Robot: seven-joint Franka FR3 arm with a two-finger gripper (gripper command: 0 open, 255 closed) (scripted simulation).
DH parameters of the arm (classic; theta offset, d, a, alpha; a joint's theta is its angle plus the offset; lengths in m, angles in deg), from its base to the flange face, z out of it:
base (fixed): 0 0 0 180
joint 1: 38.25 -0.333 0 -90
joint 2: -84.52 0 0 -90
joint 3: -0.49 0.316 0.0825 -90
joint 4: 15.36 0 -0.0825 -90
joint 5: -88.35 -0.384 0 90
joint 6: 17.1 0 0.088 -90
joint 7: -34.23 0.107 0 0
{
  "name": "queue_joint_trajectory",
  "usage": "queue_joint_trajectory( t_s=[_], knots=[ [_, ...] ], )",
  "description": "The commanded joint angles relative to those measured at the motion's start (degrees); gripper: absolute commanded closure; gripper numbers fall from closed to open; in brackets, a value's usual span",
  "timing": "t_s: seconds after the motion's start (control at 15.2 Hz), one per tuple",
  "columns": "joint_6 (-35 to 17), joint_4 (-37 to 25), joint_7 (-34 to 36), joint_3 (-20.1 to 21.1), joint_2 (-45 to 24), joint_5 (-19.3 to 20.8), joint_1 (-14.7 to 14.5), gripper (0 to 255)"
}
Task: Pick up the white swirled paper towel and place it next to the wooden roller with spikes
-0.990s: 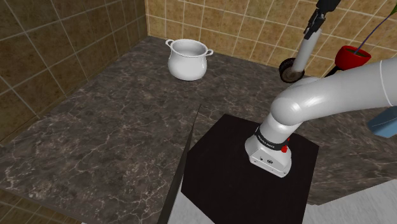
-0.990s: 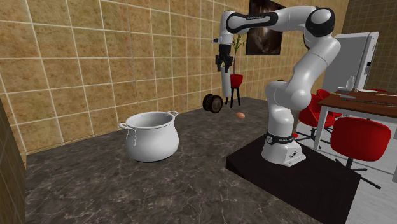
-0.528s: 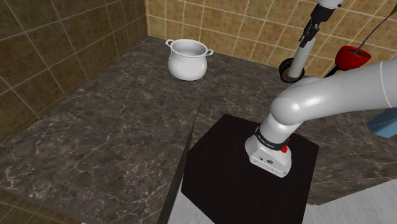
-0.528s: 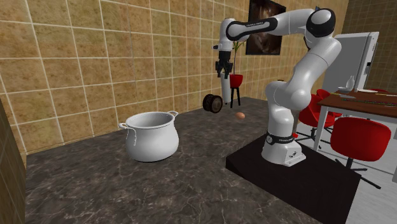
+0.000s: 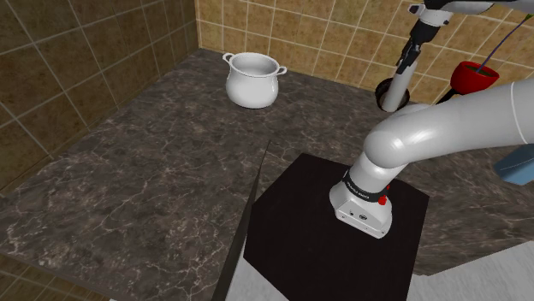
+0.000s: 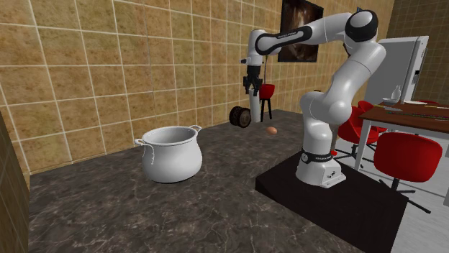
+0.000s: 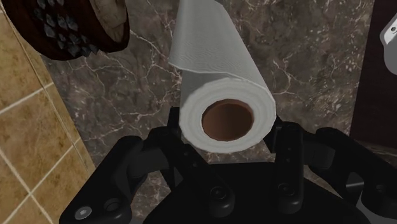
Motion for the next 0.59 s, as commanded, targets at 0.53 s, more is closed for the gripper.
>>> queue_joint_trajectory(
  t_s=[0.53],
  knots=[
    [-7.6,5.9,0.6,-4.3,-1.2,2.4,-0.2,255]
  ],
)
